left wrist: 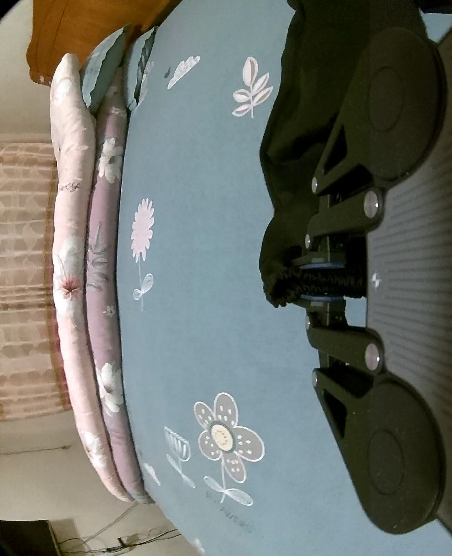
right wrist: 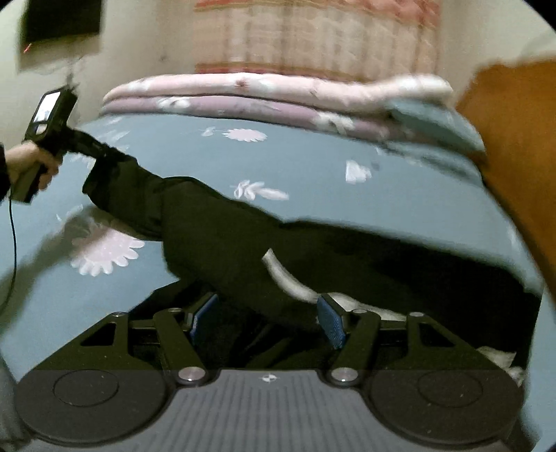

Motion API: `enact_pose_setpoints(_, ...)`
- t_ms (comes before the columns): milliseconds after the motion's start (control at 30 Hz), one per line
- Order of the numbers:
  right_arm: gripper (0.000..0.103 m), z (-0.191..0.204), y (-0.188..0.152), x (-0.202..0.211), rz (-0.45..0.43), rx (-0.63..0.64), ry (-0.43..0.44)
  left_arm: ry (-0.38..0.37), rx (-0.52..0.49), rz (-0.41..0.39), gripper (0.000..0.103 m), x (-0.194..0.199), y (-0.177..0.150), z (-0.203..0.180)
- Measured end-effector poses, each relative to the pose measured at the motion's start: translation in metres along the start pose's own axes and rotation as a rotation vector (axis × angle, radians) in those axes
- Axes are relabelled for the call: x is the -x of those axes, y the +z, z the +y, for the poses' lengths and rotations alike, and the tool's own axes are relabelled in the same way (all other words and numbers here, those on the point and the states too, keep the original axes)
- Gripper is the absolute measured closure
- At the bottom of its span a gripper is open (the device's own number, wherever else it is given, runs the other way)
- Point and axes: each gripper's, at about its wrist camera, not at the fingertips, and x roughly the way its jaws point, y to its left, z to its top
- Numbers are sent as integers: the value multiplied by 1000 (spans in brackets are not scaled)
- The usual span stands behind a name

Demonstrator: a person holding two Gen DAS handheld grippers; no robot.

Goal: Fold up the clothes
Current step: 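Lift the held trouser leg end with the left gripper, raising the sweatpants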

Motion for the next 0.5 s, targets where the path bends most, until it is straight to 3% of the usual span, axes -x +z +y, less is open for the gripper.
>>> enact_pose_setpoints(133, 36, -27, 32, -23, 10, 176, -24, 10, 16, 22, 92, -5, -11, 18)
enact_pose_setpoints(333, 36, -61, 71, -98, 71, 359, 89, 13, 51, 56, 92, -14, -25, 40)
enact_pose_setpoints(500, 39, -80, 82, -178, 210, 422, 175, 3, 44, 75, 92, -18, -34, 50)
